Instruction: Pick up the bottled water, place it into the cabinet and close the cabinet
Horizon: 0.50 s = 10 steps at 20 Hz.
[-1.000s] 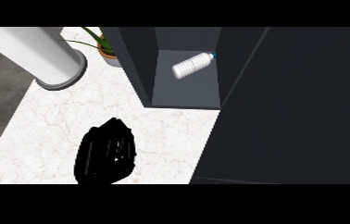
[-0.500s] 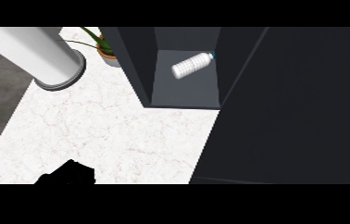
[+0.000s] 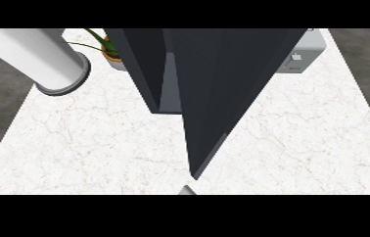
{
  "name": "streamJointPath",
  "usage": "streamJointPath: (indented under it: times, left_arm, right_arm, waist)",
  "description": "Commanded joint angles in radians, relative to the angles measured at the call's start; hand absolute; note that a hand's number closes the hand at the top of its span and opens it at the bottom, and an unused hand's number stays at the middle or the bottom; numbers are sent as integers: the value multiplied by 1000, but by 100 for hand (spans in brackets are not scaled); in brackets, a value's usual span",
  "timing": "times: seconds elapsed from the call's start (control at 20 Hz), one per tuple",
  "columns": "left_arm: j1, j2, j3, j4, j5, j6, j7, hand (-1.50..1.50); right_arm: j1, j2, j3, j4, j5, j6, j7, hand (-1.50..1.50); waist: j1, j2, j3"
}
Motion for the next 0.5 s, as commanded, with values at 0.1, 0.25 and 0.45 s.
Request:
streamJointPath:
  times: [0.1, 0.25, 0.45]
  left_arm:
    - [136, 51, 118, -38, 88, -110, -43, 150]
    - [168, 79, 171, -35, 114, -163, -55, 150]
    - [172, 40, 166, 5, 81, -187, -70, 150]
  right_arm:
    - [-141, 100, -124, 211, -56, -29, -41, 150]
    - [-238, 102, -280, 308, -159, 53, -42, 150]
    - [-327, 103, -342, 421, -216, 60, -76, 150]
  waist:
    - [1, 5, 2]
    - [8, 9, 2]
    - [-5, 6, 2]
